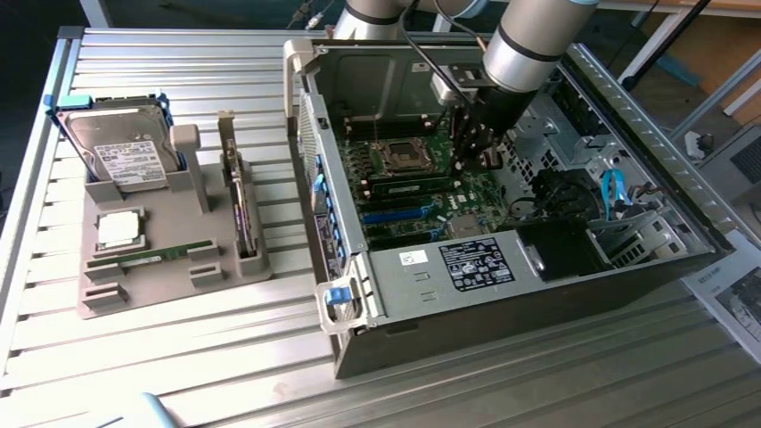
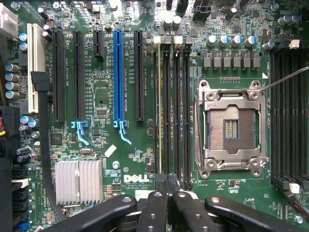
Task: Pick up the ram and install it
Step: 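Press down the ram until it locks into place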
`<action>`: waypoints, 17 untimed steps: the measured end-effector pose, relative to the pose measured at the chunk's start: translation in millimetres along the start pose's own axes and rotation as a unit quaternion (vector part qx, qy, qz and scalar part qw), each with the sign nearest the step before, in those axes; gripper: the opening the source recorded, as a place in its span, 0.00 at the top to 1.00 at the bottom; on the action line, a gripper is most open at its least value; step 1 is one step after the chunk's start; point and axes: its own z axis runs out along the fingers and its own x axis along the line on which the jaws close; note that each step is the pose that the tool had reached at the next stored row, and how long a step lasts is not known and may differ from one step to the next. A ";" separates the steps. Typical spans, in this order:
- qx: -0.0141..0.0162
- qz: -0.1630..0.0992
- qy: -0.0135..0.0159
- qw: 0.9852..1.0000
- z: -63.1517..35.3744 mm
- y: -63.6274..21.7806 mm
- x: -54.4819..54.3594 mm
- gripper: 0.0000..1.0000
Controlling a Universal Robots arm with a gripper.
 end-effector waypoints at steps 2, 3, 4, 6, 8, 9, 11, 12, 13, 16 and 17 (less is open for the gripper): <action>0.000 0.000 0.000 1.000 0.8 0.0 -0.1 0.90; 0.000 0.000 0.000 1.000 1.3 0.0 -0.1 0.90; 0.000 0.000 0.000 1.000 1.7 0.0 0.0 0.90; 0.000 0.000 0.000 1.000 2.0 0.0 0.0 0.90; 0.000 0.000 0.000 1.000 2.2 -0.1 0.0 0.90; 0.000 0.000 0.000 1.000 2.2 -0.1 0.0 0.90; 0.000 0.000 0.000 1.000 2.3 -0.1 0.0 0.90; 0.000 0.000 0.000 1.000 2.6 -0.1 0.0 0.90; 0.000 0.000 0.000 1.000 2.9 -0.1 0.0 0.90; 0.000 0.000 0.000 1.000 3.7 -0.1 0.0 0.90; 0.000 0.000 0.000 1.000 3.8 -0.1 0.0 0.90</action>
